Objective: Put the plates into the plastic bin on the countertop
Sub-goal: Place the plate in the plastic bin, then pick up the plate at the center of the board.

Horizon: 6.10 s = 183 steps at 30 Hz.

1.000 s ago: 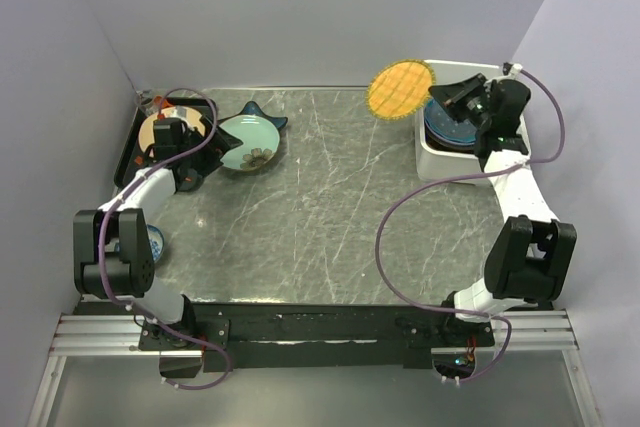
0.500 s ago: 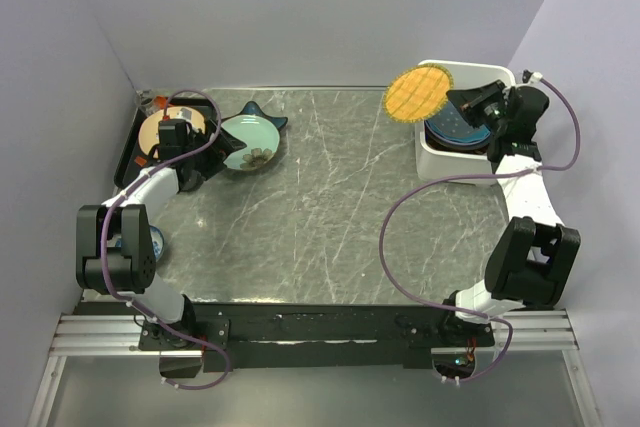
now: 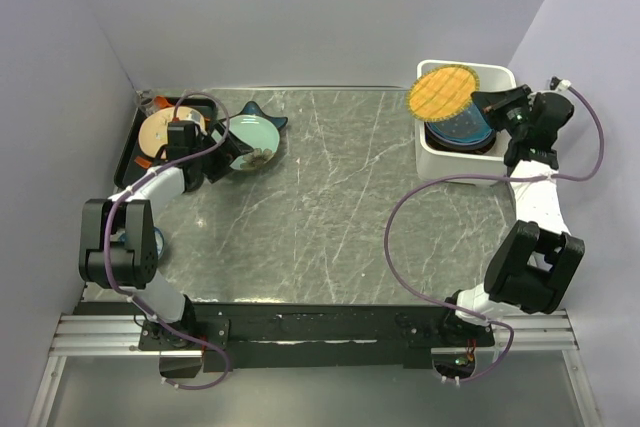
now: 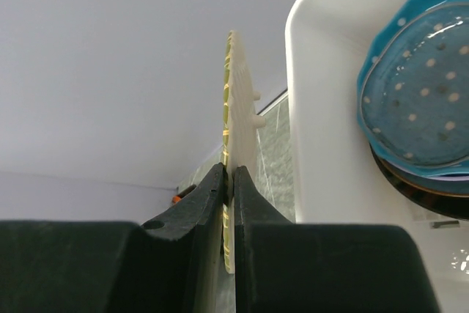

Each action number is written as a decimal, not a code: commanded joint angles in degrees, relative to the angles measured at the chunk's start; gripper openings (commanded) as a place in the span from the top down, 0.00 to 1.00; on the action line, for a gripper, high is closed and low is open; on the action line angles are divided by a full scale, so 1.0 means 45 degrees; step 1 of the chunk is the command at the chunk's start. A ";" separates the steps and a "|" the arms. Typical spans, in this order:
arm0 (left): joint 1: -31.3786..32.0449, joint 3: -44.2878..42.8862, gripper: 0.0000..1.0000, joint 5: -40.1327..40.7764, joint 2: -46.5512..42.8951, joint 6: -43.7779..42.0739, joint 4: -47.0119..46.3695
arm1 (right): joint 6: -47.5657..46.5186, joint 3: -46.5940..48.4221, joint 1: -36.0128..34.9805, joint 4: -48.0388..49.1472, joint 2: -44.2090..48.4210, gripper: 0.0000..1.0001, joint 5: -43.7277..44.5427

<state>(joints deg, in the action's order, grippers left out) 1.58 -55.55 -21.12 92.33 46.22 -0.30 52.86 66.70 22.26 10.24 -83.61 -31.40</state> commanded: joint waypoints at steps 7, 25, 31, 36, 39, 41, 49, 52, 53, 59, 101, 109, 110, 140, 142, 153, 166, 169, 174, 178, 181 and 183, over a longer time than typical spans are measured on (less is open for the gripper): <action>0.0136 -0.0468 0.01 0.0065 0.0067 -0.0075 -0.0365 | 0.0069 -0.0329 0.0814 0.0986 0.0730 0.98 0.0336; 0.0214 -0.0722 0.01 0.0183 0.0243 -0.0251 -0.0130 | 0.0303 -0.1540 0.1616 0.1982 0.0495 0.97 0.1508; 0.0214 -0.0722 0.01 0.0183 0.0243 -0.0309 -0.0091 | 0.0460 -0.1618 0.1616 0.2372 -0.0109 0.97 0.1840; 0.0214 -0.0741 0.01 0.0183 0.0243 -0.0348 -0.0052 | 0.0480 -0.1288 0.1499 0.2549 -0.0832 0.96 0.1996; 0.0214 -0.0742 0.01 0.0221 0.0262 -0.0348 -0.0032 | 0.0421 -0.0820 0.1381 0.2413 -0.1515 0.96 0.1938; 0.0214 -0.0683 0.01 0.0222 0.0243 -0.0349 -0.0032 | 0.0441 -0.0585 0.1284 0.2432 -0.2043 0.96 0.1899; 0.0214 -0.0664 0.01 0.0397 0.0204 -0.0465 0.0046 | 0.0362 -0.0661 0.0932 0.2686 -0.2923 0.93 0.2075; 0.0214 -0.0644 0.01 0.0398 0.0165 -0.0446 0.0046 | 0.0362 -0.0681 0.0932 0.2647 -0.3060 0.90 0.2056; 0.0214 -0.0644 0.01 0.0417 0.0165 -0.0446 0.0046 | 0.0343 -0.0681 0.0913 0.2646 -0.3040 0.86 0.2055; 0.0214 -0.0566 0.01 0.0398 0.0106 -0.0427 0.0046 | 0.0206 -0.0798 0.0893 0.2471 -0.2865 0.79 0.2211; 0.0214 -0.0390 0.01 0.1061 -0.0792 -0.0661 0.0729 | -0.1453 -0.0017 -0.2114 -0.0361 0.1707 0.26 0.4282; 0.0195 -0.0410 0.01 0.1529 -0.0929 -0.0739 0.1061 | -0.1591 0.0198 -0.3403 -0.0439 0.1237 0.26 0.4380; 0.0195 -0.0390 0.01 0.1666 -0.0929 -0.0720 0.1139 | -0.1629 0.0217 -0.3597 -0.0459 0.1160 0.26 0.4399; -0.0860 0.0724 0.06 0.1160 0.0066 0.0452 -0.0852 | -0.1395 0.0061 -0.6040 0.0049 -0.0208 0.25 0.4301; -0.0879 0.0626 0.08 0.1081 0.0475 0.0550 -0.1047 | -0.1415 0.0120 -0.6235 -0.0029 -0.0305 0.25 0.4321; -0.0879 0.0176 0.47 0.0847 0.1532 0.0784 -0.1731 | -0.1473 0.0061 -0.6724 -0.0029 -0.0579 0.25 0.4380; -0.0899 -0.0058 0.99 0.1159 0.1513 0.0823 -0.1438 | -0.1474 -0.0134 -0.6861 0.0048 -0.0638 0.25 0.4321; -0.0938 0.0039 0.99 0.1140 0.1318 0.0882 -0.1516 | -0.1493 -0.0134 -0.6881 0.0049 -0.0657 0.25 0.4243; -0.1016 0.0196 0.99 0.1003 0.0753 0.0941 -0.1653 | -0.1454 -0.0114 -0.6920 0.0068 -0.0697 0.25 0.4048; -0.1055 0.0157 0.99 0.0886 0.0303 0.0941 -0.1497 | -0.1454 -0.0075 -0.6998 0.0049 -0.0736 0.25 0.3969; -0.1055 0.0079 0.99 0.0730 -0.0030 0.0902 -0.1381 | -0.1454 -0.0095 -0.7037 0.0049 -0.0716 0.25 0.3931; -0.1075 0.0079 0.99 0.0555 -0.0263 0.1018 -0.1438 | -0.1434 -0.0076 -0.7056 0.0049 -0.0735 0.25 0.3911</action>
<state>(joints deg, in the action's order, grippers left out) -3.05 -54.87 -17.28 95.74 51.96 -5.21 46.63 64.88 -8.88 7.73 -86.50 -13.30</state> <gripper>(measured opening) 0.042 0.753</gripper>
